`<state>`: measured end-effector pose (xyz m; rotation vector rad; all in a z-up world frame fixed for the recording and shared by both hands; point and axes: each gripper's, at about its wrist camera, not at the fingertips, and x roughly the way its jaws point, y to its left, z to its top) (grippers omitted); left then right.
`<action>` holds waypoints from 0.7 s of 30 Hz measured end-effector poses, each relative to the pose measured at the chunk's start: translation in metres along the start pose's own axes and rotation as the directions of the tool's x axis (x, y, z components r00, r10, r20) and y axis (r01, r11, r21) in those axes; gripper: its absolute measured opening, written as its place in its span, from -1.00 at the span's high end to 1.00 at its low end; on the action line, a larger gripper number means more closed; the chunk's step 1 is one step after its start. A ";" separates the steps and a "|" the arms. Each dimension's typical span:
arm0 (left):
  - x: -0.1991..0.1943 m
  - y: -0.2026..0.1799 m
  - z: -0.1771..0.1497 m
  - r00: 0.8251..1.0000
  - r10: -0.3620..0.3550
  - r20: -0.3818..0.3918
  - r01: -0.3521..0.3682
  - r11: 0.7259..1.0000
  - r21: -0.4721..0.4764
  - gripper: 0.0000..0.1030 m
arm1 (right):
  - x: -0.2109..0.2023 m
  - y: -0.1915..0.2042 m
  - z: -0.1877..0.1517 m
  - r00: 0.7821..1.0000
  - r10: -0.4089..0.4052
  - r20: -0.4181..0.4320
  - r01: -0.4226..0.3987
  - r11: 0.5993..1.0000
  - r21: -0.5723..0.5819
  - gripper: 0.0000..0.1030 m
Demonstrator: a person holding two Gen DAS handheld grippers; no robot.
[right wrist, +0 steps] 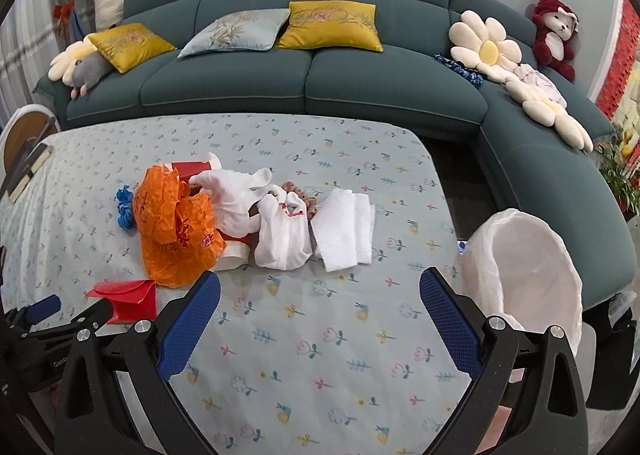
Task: Collect trash
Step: 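Reach the left gripper to the red envelope and close on it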
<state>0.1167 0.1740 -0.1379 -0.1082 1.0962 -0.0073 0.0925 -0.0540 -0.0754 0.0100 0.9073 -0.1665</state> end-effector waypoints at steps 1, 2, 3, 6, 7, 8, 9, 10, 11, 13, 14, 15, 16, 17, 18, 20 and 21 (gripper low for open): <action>0.004 -0.002 0.001 1.000 0.005 0.000 -0.005 1.000 -0.001 -0.86 | 0.003 0.000 0.001 1.000 0.002 -0.003 -0.002 1.000 0.000 -0.85; 0.007 -0.004 0.002 1.000 0.013 0.003 -0.013 1.000 0.006 -0.86 | 0.008 0.002 0.002 1.000 0.003 -0.010 -0.003 1.000 -0.001 -0.85; 0.012 -0.009 0.003 1.000 0.025 0.003 -0.025 0.999 0.027 -0.86 | 0.011 0.003 0.003 1.000 0.004 -0.016 -0.004 1.000 -0.002 -0.85; 0.026 -0.018 0.004 0.999 0.051 -0.007 -0.050 0.995 0.084 -0.86 | 0.021 0.007 0.005 1.000 0.006 -0.027 -0.006 1.000 -0.010 -0.85; 0.029 -0.020 0.004 0.999 0.051 -0.011 -0.050 0.994 0.094 -0.86 | 0.024 0.009 0.006 0.999 0.007 -0.032 -0.008 1.000 -0.015 -0.85; 0.034 -0.022 0.004 0.998 0.054 -0.017 -0.052 0.993 0.106 -0.86 | 0.026 0.011 0.007 0.999 0.008 -0.034 -0.009 1.000 -0.018 -0.85; 0.037 -0.024 0.004 0.998 0.059 -0.023 -0.056 0.992 0.115 -0.86 | 0.029 0.012 0.008 0.999 0.010 -0.036 -0.010 1.000 -0.021 -0.85; 0.040 -0.025 0.006 0.998 0.059 -0.030 -0.055 0.991 0.120 -0.86 | 0.032 0.014 0.008 0.999 0.012 -0.039 -0.013 1.000 -0.024 -0.85; 0.043 -0.025 0.006 0.997 0.060 -0.039 -0.055 0.991 0.124 -0.86 | 0.034 0.015 0.009 0.999 0.013 -0.041 -0.014 1.000 -0.026 -0.85; 0.051 -0.025 0.008 0.996 0.063 -0.058 -0.056 0.991 0.120 -0.86 | 0.040 0.017 0.011 0.999 0.018 -0.049 -0.020 0.999 -0.025 -0.85; 0.054 -0.024 0.008 0.996 0.062 -0.064 -0.054 0.992 0.116 -0.86 | 0.044 0.017 0.012 0.998 0.022 -0.054 -0.023 0.999 -0.023 -0.85; 0.056 -0.023 0.009 0.996 0.058 -0.066 -0.050 0.993 0.111 -0.86 | 0.047 0.017 0.013 0.998 0.023 -0.057 -0.024 0.999 -0.021 -0.85; 0.057 -0.022 0.010 0.997 0.053 -0.063 -0.046 0.993 0.106 -0.86 | 0.051 0.017 0.013 0.998 0.022 -0.061 -0.023 1.000 -0.019 -0.85; 0.057 -0.021 0.010 0.997 0.049 -0.059 -0.042 0.994 0.103 -0.84 | 0.055 0.017 0.014 0.998 0.021 -0.067 -0.022 1.000 -0.017 -0.85; 0.056 -0.020 0.011 0.998 0.043 -0.053 -0.037 0.994 0.099 -0.81 | 0.059 0.017 0.015 0.997 0.022 -0.073 -0.023 1.000 -0.013 -0.85; 0.057 -0.020 0.013 0.998 0.028 -0.052 -0.023 0.995 0.098 -0.61 | 0.067 0.018 0.016 0.996 0.031 -0.083 -0.031 1.000 0.000 -0.85; 0.057 -0.020 0.014 0.998 0.020 -0.058 -0.015 0.995 0.097 -0.57 | 0.070 0.018 0.016 0.995 0.039 -0.091 -0.039 0.999 0.004 -0.85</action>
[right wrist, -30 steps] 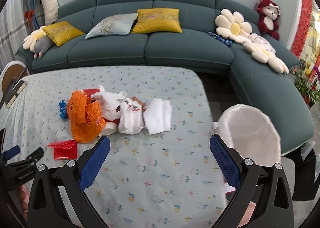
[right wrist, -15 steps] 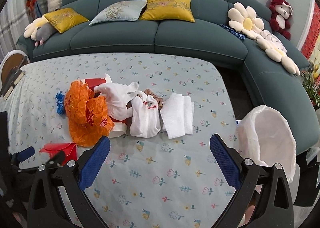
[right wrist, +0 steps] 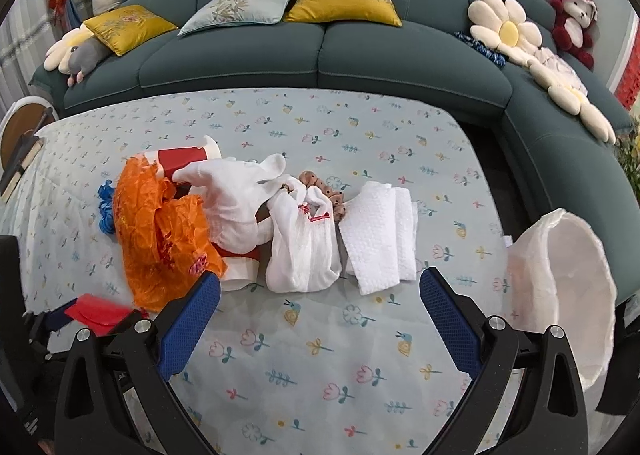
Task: Collect trash
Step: 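Reach the left gripper to the red envelope and close on it, then lift the red envelope with the left gripper while the right gripper grasps the orange bag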
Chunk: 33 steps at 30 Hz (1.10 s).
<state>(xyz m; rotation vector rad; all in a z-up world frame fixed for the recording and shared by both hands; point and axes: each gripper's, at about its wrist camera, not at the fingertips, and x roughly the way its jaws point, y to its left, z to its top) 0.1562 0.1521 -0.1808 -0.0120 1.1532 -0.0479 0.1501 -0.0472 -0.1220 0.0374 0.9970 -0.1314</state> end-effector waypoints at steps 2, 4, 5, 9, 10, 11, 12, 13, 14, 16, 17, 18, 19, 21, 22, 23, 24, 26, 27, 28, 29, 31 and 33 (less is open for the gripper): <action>0.002 0.000 0.002 1.000 -0.009 -0.003 0.009 1.000 0.002 -0.47 | 0.004 0.003 0.001 1.000 0.022 -0.007 -0.022 1.000 0.003 -0.85; 0.001 0.002 0.003 1.000 -0.013 0.002 0.013 1.000 -0.001 -0.41 | 0.007 0.010 0.002 0.999 0.054 -0.011 -0.054 0.999 -0.005 -0.72; 0.001 0.002 0.004 1.000 -0.012 0.005 0.012 1.000 -0.002 -0.32 | 0.008 0.014 0.003 0.998 0.066 -0.014 -0.066 0.998 -0.010 -0.70; -0.003 0.004 0.004 0.999 -0.034 0.005 0.034 0.999 -0.012 0.00 | 0.014 0.034 0.002 0.991 0.129 -0.040 -0.131 0.990 -0.044 -0.32; -0.004 0.005 0.004 0.999 -0.038 0.008 0.038 0.999 -0.014 0.12 | 0.016 0.038 0.002 0.989 0.143 -0.046 -0.145 0.988 -0.050 -0.21; -0.005 0.006 0.005 0.999 -0.043 0.008 0.043 0.999 -0.015 0.25 | 0.018 0.045 0.002 0.984 0.167 -0.055 -0.170 0.984 -0.058 -0.16; -0.006 0.008 0.005 0.999 -0.051 0.004 0.051 0.999 -0.017 0.31 | 0.019 0.050 0.002 0.982 0.180 -0.059 -0.184 0.981 -0.065 -0.08; -0.007 0.009 0.004 0.998 -0.058 -0.001 0.058 0.998 -0.021 0.44 | 0.022 0.055 0.001 0.979 0.192 -0.063 -0.197 0.978 -0.076 0.02; -0.006 0.011 0.004 0.998 -0.069 -0.008 0.068 0.997 -0.026 0.48 | 0.024 0.060 0.001 0.977 0.200 -0.069 -0.206 0.975 -0.086 0.09; -0.004 0.012 0.003 0.996 -0.085 -0.022 0.084 0.996 -0.039 0.48 | 0.030 0.068 0.001 0.971 0.219 -0.092 -0.228 0.969 -0.100 0.48; -0.005 0.014 0.002 0.996 -0.090 -0.020 0.089 0.995 -0.041 0.48 | 0.031 0.069 0.001 0.969 0.227 -0.102 -0.237 0.966 -0.102 0.53; -0.006 0.014 0.001 0.996 -0.088 -0.017 0.088 0.995 -0.038 0.48 | 0.031 0.070 0.000 0.967 0.233 -0.105 -0.244 0.964 -0.105 0.58; -0.009 0.014 0.000 0.996 -0.089 -0.013 0.088 0.995 -0.035 0.48 | 0.029 0.071 0.000 0.966 0.240 -0.100 -0.250 0.962 -0.108 0.66; -0.011 0.013 -0.001 0.996 -0.092 -0.011 0.092 0.995 -0.037 0.49 | 0.027 0.070 0.000 0.963 0.249 -0.099 -0.259 0.960 -0.108 0.69; -0.012 0.012 -0.001 0.995 -0.097 -0.010 0.096 0.995 -0.038 0.61 | 0.024 0.069 0.000 0.963 0.254 -0.094 -0.263 0.959 -0.104 0.71; -0.013 0.012 -0.002 0.995 -0.098 -0.009 0.098 0.994 -0.038 0.66 | 0.022 0.068 0.000 0.962 0.257 -0.091 -0.266 0.959 -0.100 0.72; -0.015 0.011 -0.001 0.995 -0.100 -0.008 0.100 0.994 -0.037 0.67 | 0.020 0.066 0.000 0.962 0.261 -0.086 -0.268 0.959 -0.094 0.72; -0.019 0.009 -0.001 0.995 -0.101 0.000 0.101 0.994 -0.033 0.78 | 0.012 0.060 0.001 0.961 0.267 -0.068 -0.272 0.959 -0.080 0.73; -0.023 0.009 -0.002 0.995 -0.104 0.005 0.104 0.994 -0.028 0.80 | 0.008 0.056 0.002 0.961 0.269 -0.060 -0.273 0.959 -0.075 0.73; -0.026 0.007 -0.002 0.994 -0.106 0.009 0.106 0.994 -0.025 0.83 | 0.004 0.055 0.003 0.962 0.270 -0.048 -0.273 0.959 -0.071 0.73; -0.029 0.005 -0.002 0.994 -0.108 0.013 0.108 0.994 -0.022 0.85 | -0.001 0.051 0.004 0.962 0.270 -0.035 -0.272 0.960 -0.067 0.74; -0.037 0.002 -0.001 0.993 -0.114 0.025 0.114 0.993 -0.014 0.87 | -0.013 0.044 0.007 0.963 0.268 -0.008 -0.268 0.962 -0.058 0.74; -0.046 -0.004 -0.001 0.992 -0.117 0.039 0.117 0.993 -0.002 0.90 | -0.022 0.035 0.010 0.964 0.265 0.016 -0.264 0.963 -0.049 0.74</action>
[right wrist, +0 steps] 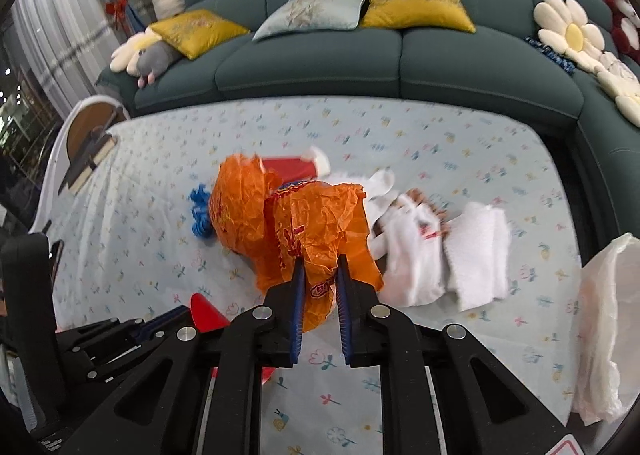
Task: Collect trash
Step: 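Lift the red envelope with the left gripper while the right gripper grasps the orange bag, then carry both items over the bin and open both grippers to drop them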
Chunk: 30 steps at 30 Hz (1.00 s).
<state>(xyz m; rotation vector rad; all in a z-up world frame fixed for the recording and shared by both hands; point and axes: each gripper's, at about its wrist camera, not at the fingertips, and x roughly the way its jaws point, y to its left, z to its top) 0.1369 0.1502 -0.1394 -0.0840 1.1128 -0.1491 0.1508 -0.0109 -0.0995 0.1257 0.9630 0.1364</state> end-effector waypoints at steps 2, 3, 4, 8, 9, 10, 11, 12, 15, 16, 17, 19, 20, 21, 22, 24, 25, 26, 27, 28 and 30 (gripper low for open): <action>-0.009 -0.007 0.001 1.000 -0.008 0.013 0.008 1.000 0.011 0.95 | -0.012 -0.005 0.002 1.000 -0.004 0.026 0.004 1.000 0.012 0.74; -0.011 -0.010 0.002 1.000 -0.011 0.017 0.011 1.000 0.013 0.97 | -0.020 -0.008 0.003 0.999 -0.006 0.041 0.005 1.000 0.020 0.74; -0.015 -0.015 0.002 1.000 -0.016 0.024 0.015 1.000 0.019 0.98 | -0.027 -0.011 0.004 0.998 -0.008 0.056 0.007 1.000 0.026 0.74; -0.033 -0.032 0.004 0.998 -0.030 0.057 0.027 0.998 0.054 0.99 | -0.056 -0.024 0.008 0.994 -0.017 0.111 0.011 0.999 0.051 0.74; -0.039 -0.038 0.005 0.997 -0.036 0.067 0.032 0.997 0.065 0.99 | -0.062 -0.028 0.009 0.992 -0.018 0.122 0.011 0.998 0.057 0.74; -0.044 -0.044 0.006 0.996 -0.044 0.075 0.038 0.996 0.075 0.99 | -0.070 -0.032 0.009 0.990 -0.022 0.140 0.013 0.998 0.065 0.74; -0.049 -0.050 0.007 0.995 -0.052 0.083 0.045 0.995 0.085 0.99 | -0.078 -0.035 0.009 0.988 -0.025 0.155 0.014 0.997 0.072 0.74; -0.053 -0.054 0.008 0.994 -0.056 0.089 0.048 0.995 0.092 0.99 | -0.085 -0.039 0.009 0.985 -0.028 0.168 0.015 0.997 0.078 0.74; -0.065 -0.071 0.009 0.991 -0.080 0.106 0.067 0.990 0.120 0.99 | -0.104 -0.050 0.008 0.978 -0.039 0.203 0.019 0.995 0.098 0.74; -0.069 -0.077 0.010 0.990 -0.089 0.111 0.074 0.989 0.131 0.99 | -0.111 -0.055 0.006 0.975 -0.046 0.216 0.023 0.994 0.106 0.74; -0.071 -0.083 0.010 0.989 -0.096 0.114 0.080 0.987 0.141 0.99 | -0.116 -0.060 0.005 0.973 -0.050 0.223 0.026 0.993 0.112 0.74; -0.078 -0.099 0.012 0.986 -0.115 0.124 0.093 0.981 0.169 0.99 | -0.127 -0.072 0.002 0.968 -0.067 0.243 0.035 0.990 0.133 0.74; -0.081 -0.105 0.012 0.984 -0.125 0.127 0.101 0.978 0.180 0.99 | -0.131 -0.077 0.002 0.966 -0.073 0.249 0.038 0.989 0.143 0.74; -0.083 -0.111 0.012 0.983 -0.133 0.128 0.108 0.976 0.188 0.99 | -0.136 -0.083 0.000 0.963 -0.083 0.256 0.043 0.987 0.155 0.74; -0.085 -0.118 0.012 0.981 -0.142 0.129 0.115 0.973 0.198 0.99 | -0.140 -0.091 -0.003 0.960 -0.093 0.263 0.049 0.984 0.170 0.74; -0.089 -0.136 0.013 0.978 -0.162 0.132 0.128 0.965 0.230 0.99 | -0.148 -0.102 -0.006 0.956 -0.111 0.273 0.058 0.979 0.194 0.74; -0.091 -0.142 0.013 0.977 -0.168 0.133 0.133 0.962 0.239 0.99 | -0.153 -0.111 -0.010 0.952 -0.124 0.278 0.065 0.975 0.212 0.74; -0.092 -0.150 0.013 0.975 -0.177 0.132 0.140 0.958 0.251 0.99 | -0.156 -0.118 -0.013 0.951 -0.132 0.281 0.069 0.972 0.223 0.74; -0.093 -0.160 0.014 0.973 -0.192 0.129 0.153 0.952 0.265 0.99 | -0.160 -0.127 -0.016 0.948 -0.145 0.283 0.077 0.968 0.238 0.74; -0.095 -0.167 0.014 0.971 -0.201 0.126 0.161 0.948 0.274 0.99 | -0.162 -0.134 -0.019 0.946 -0.153 0.285 0.081 0.965 0.250 0.74; -0.096 -0.189 0.015 0.966 -0.229 0.121 0.184 0.935 0.302 0.99 | -0.169 -0.152 -0.027 0.940 -0.181 0.288 0.097 0.955 0.281 0.74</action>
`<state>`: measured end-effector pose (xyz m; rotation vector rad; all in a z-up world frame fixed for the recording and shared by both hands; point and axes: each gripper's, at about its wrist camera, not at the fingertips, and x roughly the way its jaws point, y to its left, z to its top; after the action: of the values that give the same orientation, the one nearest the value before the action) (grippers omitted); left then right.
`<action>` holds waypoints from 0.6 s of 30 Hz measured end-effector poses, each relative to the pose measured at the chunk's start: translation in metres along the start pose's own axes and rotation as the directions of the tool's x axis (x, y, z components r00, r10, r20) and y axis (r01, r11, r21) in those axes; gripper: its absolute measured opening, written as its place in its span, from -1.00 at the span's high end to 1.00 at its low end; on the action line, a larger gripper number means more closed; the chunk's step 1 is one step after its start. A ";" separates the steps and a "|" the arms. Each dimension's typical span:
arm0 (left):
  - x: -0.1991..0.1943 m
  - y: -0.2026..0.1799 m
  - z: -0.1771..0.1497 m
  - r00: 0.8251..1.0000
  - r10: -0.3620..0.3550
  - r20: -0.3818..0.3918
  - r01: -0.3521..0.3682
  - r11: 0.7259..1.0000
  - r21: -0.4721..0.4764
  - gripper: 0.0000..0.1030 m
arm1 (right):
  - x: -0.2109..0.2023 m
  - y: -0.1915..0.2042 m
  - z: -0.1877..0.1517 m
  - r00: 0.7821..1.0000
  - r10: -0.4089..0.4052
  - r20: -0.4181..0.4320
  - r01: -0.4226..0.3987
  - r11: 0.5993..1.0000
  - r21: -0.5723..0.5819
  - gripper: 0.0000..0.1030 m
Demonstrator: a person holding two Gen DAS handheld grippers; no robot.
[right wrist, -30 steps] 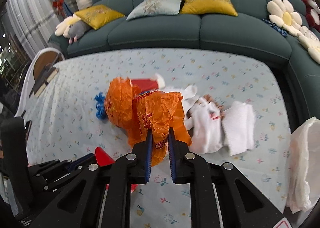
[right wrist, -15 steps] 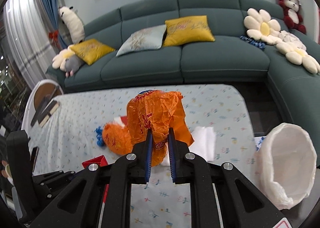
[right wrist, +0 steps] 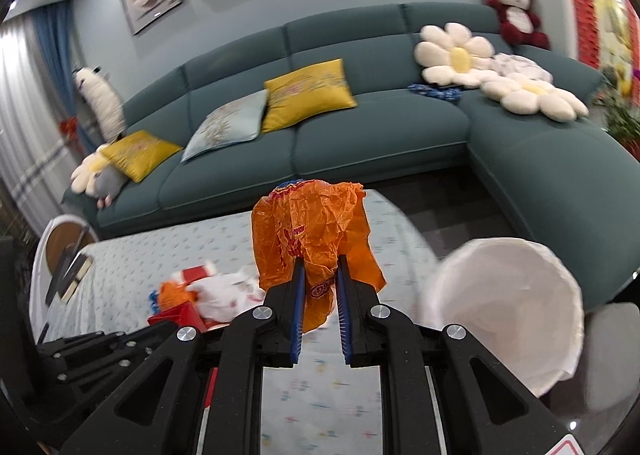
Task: Collect trash
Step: 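Carry both items over the bin and open both grippers to drop them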
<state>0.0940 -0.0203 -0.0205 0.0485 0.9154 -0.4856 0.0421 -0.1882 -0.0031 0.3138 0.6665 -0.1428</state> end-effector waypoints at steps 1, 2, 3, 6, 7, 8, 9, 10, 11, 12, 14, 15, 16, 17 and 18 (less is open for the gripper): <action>0.001 -0.007 0.002 1.000 -0.008 0.001 0.008 1.000 0.010 0.99 | -0.003 -0.010 0.000 1.000 -0.013 0.004 0.013 1.000 0.014 0.74; 0.004 -0.019 0.006 1.000 -0.022 0.002 0.022 0.999 0.027 0.99 | -0.005 -0.020 0.000 1.000 -0.025 0.009 0.025 0.999 0.027 0.74; 0.006 -0.026 0.007 1.000 -0.031 0.002 0.031 0.999 0.038 0.99 | -0.007 -0.027 0.000 0.999 -0.034 0.012 0.034 0.999 0.037 0.74; 0.015 -0.055 0.015 0.998 -0.069 -0.005 0.069 0.995 0.075 0.99 | -0.012 -0.056 -0.002 0.997 -0.073 0.017 0.072 0.994 0.077 0.74; 0.018 -0.066 0.019 0.996 -0.086 -0.009 0.086 0.992 0.089 0.99 | -0.014 -0.068 -0.005 0.996 -0.090 0.017 0.088 0.992 0.094 0.74; 0.020 -0.074 0.021 0.995 -0.094 -0.010 0.095 0.991 0.099 0.99 | -0.015 -0.076 -0.005 0.995 -0.101 0.017 0.099 0.990 0.103 0.74; 0.024 -0.084 0.024 0.994 -0.104 -0.012 0.105 0.988 0.113 0.99 | -0.016 -0.085 -0.006 0.993 -0.114 0.016 0.112 0.987 0.115 0.74; 0.028 -0.092 0.026 0.993 -0.115 -0.017 0.117 0.985 0.124 0.99 | -0.017 -0.096 -0.009 0.991 -0.131 0.013 0.128 0.983 0.130 0.74; 0.031 -0.099 0.028 0.992 -0.125 -0.021 0.127 0.983 0.132 0.99 | -0.018 -0.104 -0.010 0.990 -0.140 0.011 0.137 0.980 0.141 0.74; 0.035 -0.108 0.030 0.990 -0.138 -0.027 0.141 0.980 0.139 0.99 | -0.019 -0.112 -0.012 0.989 -0.150 0.008 0.147 0.977 0.151 0.74; 0.042 -0.122 0.033 0.987 -0.158 -0.038 0.162 0.975 0.153 0.99 | -0.020 -0.128 -0.016 0.985 -0.175 0.002 0.172 0.970 0.173 0.74; 0.045 -0.129 0.034 0.985 -0.165 -0.042 0.170 0.972 0.162 0.99 | -0.020 -0.135 -0.018 0.983 -0.184 -0.002 0.181 0.966 0.184 0.74; 0.047 -0.136 0.035 0.984 -0.172 -0.044 0.177 0.970 0.169 0.99 | -0.019 -0.141 -0.019 0.982 -0.190 -0.005 0.188 0.963 0.193 0.74; 0.050 -0.142 0.036 0.983 -0.178 -0.048 0.183 0.967 0.175 0.99 | -0.019 -0.148 -0.023 0.980 -0.200 -0.010 0.198 0.959 0.204 0.74; 0.053 -0.149 0.037 0.981 -0.186 -0.053 0.193 0.964 0.183 0.99 | -0.019 -0.154 -0.025 0.978 -0.207 -0.014 0.205 0.956 0.211 0.74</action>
<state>0.0857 -0.1823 -0.0145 0.1417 0.9111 -0.7506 -0.0229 -0.3245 -0.0468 0.4479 0.6759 -0.4169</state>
